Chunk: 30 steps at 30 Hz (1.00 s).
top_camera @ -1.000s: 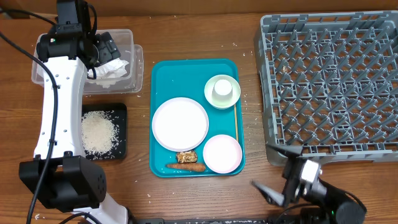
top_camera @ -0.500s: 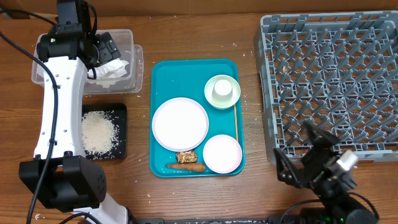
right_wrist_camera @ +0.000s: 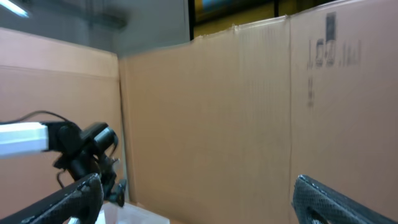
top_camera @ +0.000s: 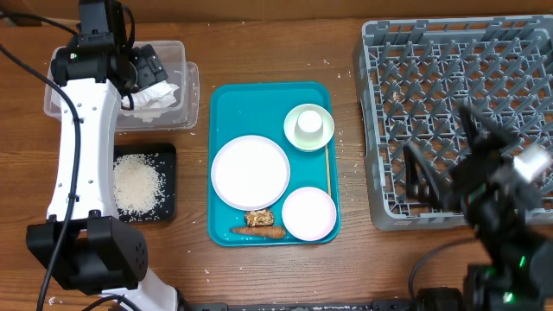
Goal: Sort waste into correct bins and load items into the dishwasher
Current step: 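Swing the right gripper over the white cup on the teal tray, then lower the right gripper and grasp the white cup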
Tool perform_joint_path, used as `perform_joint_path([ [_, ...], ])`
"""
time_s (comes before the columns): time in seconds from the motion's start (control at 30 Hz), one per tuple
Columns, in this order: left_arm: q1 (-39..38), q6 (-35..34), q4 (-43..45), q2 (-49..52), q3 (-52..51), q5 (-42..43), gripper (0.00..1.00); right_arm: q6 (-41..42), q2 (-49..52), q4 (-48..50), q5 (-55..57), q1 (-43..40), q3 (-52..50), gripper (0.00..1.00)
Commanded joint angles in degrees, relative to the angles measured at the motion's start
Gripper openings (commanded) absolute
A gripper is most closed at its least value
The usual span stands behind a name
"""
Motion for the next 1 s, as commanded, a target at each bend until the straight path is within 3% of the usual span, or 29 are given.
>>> perform_joint_path([
  [0.0, -0.1, -1.0, 0.1, -0.7, -0.2, 0.4, 1.0, -2.4, 9.8, -4.7, -2.9, 0.2, 10.0, 1.0],
  [0.23, -0.1, -1.0, 0.0, -0.7, -0.2, 0.4, 1.0, -9.7, 32.6, -33.2, -5.0, 2.5, 35.8, 1.0],
  [0.43, -0.1, -1.0, 0.0, -0.7, -0.2, 0.4, 1.0, -16.6, 49.0, -58.2, -1.5, 11.8, 51.8, 1.0],
  [0.63, -0.1, -1.0, 0.0, -0.7, -0.2, 0.4, 1.0, -16.4, 58.4, -66.3, -2.6, 17.9, 52.0, 1.0],
  [0.77, -0.1, -1.0, 0.1, -0.7, -0.2, 0.4, 1.0, -12.1, 63.1, -63.6, -2.0, 20.2, 52.0, 1.0],
  [0.97, -0.1, -1.0, 0.0, -0.7, -0.2, 0.4, 1.0, -1.3, 67.5, -63.3, 21.9, 25.2, 52.0, 1.0],
])
